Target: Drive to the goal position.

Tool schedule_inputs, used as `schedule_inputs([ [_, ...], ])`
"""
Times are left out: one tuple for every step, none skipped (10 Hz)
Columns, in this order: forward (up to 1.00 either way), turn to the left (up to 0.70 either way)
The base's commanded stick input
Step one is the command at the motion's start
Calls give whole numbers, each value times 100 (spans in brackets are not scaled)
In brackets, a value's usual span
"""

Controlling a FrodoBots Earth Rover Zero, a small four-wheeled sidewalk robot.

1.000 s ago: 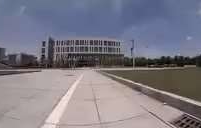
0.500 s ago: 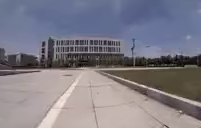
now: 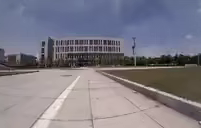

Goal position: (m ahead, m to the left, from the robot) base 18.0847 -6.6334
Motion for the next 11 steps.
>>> schedule_inputs([
  [70, 0],
  [70, 0],
  [70, 0],
  [70, 0],
  [70, 10],
  [70, 22],
  [70, 0],
  [70, 0],
  [70, 0],
  [70, 0],
  [70, 0],
])
